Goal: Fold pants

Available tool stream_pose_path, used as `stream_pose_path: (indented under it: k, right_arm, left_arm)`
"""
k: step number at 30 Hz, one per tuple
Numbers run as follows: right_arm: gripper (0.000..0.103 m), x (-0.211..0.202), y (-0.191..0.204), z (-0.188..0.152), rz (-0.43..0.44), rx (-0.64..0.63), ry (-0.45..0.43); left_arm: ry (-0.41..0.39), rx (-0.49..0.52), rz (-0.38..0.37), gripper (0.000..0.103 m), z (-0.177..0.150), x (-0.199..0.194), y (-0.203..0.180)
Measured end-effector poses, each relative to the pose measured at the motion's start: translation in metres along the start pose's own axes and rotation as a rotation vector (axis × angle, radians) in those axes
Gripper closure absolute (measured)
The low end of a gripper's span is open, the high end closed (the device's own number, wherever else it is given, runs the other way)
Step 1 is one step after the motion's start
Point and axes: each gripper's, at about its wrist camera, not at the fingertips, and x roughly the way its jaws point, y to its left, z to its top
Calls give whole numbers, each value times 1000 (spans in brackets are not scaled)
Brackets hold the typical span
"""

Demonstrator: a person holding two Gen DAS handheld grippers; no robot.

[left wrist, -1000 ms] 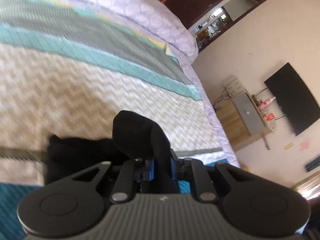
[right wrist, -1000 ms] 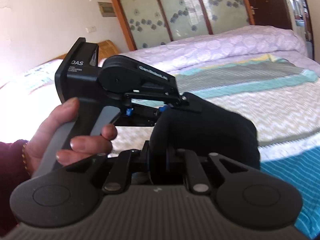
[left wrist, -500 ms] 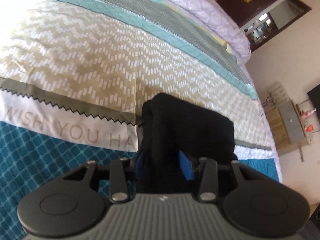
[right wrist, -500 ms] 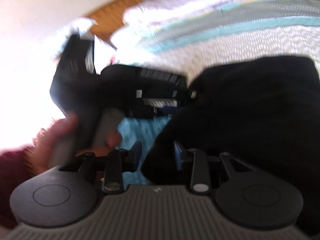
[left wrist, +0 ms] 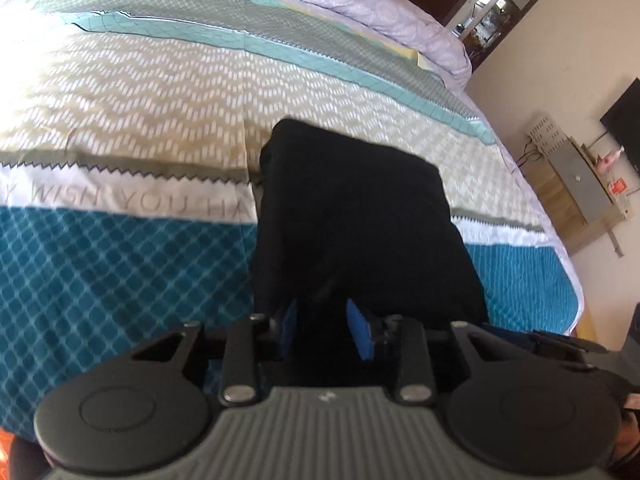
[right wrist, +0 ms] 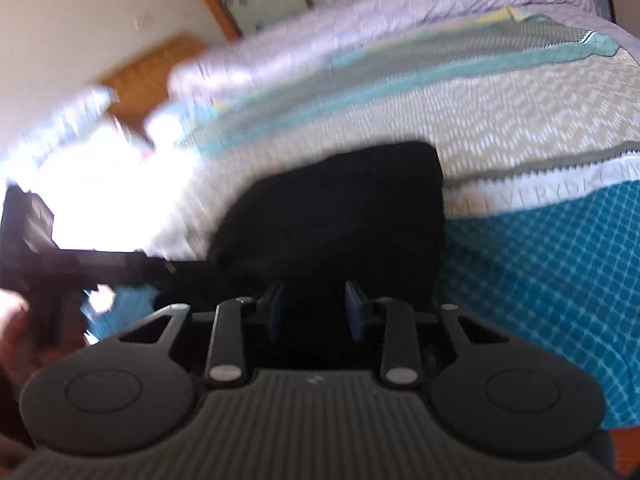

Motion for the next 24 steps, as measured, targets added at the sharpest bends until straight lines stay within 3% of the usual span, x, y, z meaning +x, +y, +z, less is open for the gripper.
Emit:
stream_pose_path:
  k: [4,10,13,16,19,24]
  right_arm:
    - [66,-9,-2,-3,-7,-61,16]
    - [64,-21,17,18,66,-71,-111]
    - [64,-12,38,24,106,-106,-133]
    - [64,3,55,22,132,-159,-91]
    - [63,25,56,8,119,-178,15]
    - [63,15,51,1,123,-167,20]
  left_arm:
    - [-24,70,60,74,-10,-6,-7]
    - [-38,78,74,73,-12,-16,-15]
    - [-50,116,94,71,-17,-22,-24]
    - [-50,134,106,70,-21,-24,-27]
    - [-31,115,95,68,-27,-22,-24]
    - [-39,121,89,61,-36,-24,-27]
